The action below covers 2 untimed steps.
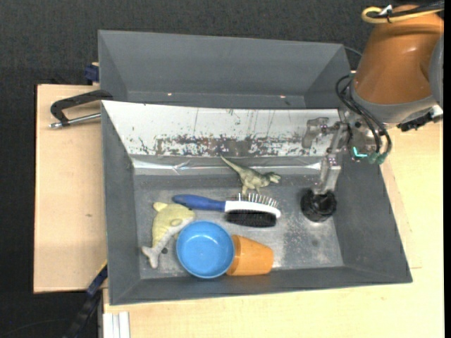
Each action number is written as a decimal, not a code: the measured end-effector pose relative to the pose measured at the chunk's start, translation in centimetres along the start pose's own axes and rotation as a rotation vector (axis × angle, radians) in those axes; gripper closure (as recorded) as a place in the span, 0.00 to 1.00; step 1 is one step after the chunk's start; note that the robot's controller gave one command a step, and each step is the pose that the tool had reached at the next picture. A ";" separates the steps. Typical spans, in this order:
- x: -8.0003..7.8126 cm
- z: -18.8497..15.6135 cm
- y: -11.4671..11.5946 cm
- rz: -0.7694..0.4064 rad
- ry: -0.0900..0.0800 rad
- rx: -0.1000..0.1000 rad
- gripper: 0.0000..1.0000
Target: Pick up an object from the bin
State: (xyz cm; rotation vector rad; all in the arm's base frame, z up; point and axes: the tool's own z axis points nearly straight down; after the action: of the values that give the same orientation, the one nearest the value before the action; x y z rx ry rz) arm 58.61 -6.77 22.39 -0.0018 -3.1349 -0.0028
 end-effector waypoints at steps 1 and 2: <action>2.1 11.6 -5.4 -0.307 -0.001 0.001 0.00; 1.3 15.4 -7.7 -0.501 -0.004 0.002 0.00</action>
Offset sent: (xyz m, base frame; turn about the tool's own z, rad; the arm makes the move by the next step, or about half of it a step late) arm -0.0205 -0.0534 -0.1144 -0.3100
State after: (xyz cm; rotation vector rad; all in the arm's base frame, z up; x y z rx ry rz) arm 57.17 -14.44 7.00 0.7765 -3.0425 -0.0015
